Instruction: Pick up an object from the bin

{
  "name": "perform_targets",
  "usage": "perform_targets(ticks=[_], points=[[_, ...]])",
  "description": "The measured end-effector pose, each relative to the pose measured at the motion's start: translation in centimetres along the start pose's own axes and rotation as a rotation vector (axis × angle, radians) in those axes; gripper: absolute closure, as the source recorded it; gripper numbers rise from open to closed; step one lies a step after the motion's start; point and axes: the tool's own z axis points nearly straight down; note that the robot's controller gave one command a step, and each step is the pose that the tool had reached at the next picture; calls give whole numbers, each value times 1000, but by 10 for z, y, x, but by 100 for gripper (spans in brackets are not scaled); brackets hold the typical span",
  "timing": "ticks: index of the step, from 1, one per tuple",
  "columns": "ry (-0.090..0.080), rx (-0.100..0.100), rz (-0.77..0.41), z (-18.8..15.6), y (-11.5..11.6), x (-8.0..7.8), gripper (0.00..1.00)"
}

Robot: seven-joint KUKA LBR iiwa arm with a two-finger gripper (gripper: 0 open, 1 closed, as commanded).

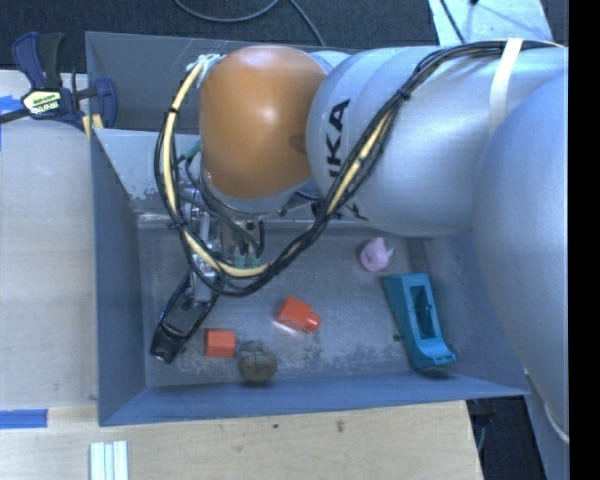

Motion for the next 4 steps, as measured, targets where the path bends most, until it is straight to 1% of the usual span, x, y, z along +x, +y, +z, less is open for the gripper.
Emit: perform_targets(ticks=[1, 2, 3, 4], points=[[-8, -2, 3, -5, -1, -2, 0], [-10, -3, -81, 32, -9, 10, 0], [-11, -2, -295, 77, -29, 13, 0], [-17, 1, -531, 127, -29, 1, 100]])
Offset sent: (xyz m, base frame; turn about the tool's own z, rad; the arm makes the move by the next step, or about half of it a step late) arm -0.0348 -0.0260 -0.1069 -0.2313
